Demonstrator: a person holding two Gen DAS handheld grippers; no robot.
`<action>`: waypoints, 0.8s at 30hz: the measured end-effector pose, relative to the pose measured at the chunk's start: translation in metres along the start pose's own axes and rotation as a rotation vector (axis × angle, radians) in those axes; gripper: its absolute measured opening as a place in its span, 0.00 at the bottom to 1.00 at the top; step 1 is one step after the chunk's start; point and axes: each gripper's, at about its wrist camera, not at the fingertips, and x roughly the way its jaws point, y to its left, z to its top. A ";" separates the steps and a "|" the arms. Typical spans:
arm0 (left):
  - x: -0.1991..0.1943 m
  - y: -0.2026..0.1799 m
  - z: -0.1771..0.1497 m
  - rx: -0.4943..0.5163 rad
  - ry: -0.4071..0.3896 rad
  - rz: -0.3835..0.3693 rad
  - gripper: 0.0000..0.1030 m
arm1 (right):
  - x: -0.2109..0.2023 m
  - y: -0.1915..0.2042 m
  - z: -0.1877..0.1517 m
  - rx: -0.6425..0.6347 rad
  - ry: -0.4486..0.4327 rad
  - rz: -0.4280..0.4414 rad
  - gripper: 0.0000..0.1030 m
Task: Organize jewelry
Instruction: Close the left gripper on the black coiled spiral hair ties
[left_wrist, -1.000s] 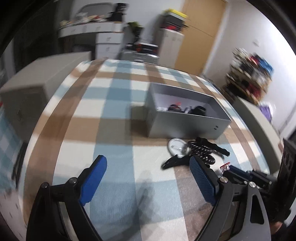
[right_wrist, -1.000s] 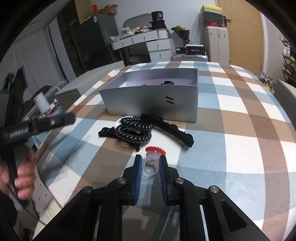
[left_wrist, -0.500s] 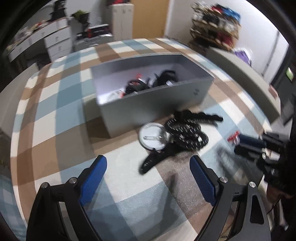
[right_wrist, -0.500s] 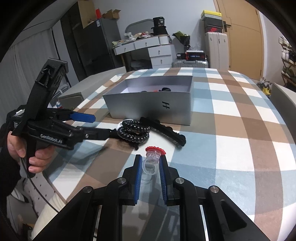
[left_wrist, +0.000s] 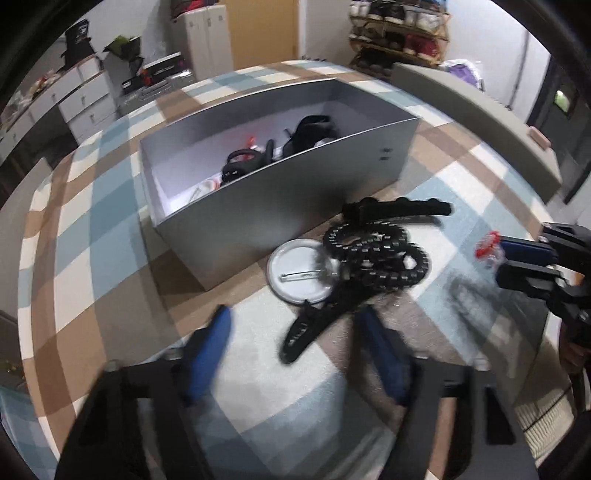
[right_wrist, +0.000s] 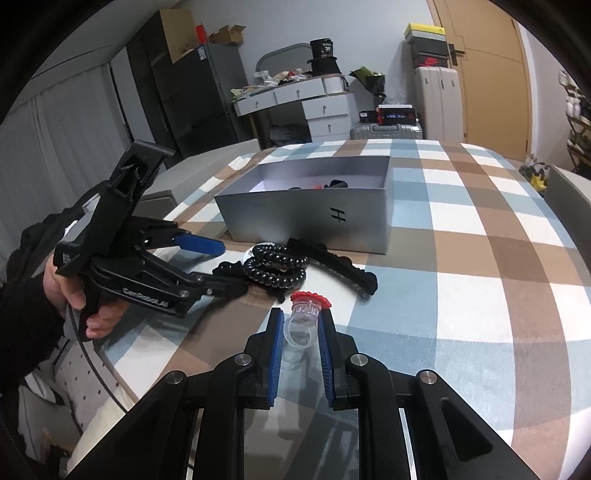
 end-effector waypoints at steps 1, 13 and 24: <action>-0.001 -0.001 0.000 0.004 0.000 -0.005 0.36 | 0.000 -0.001 -0.001 0.006 0.001 0.005 0.17; -0.016 -0.023 -0.024 0.063 0.015 -0.047 0.10 | -0.005 0.002 -0.002 0.025 -0.012 0.008 0.18; -0.032 -0.033 -0.045 0.013 0.042 -0.076 0.09 | -0.008 0.004 -0.003 0.029 -0.028 0.028 0.18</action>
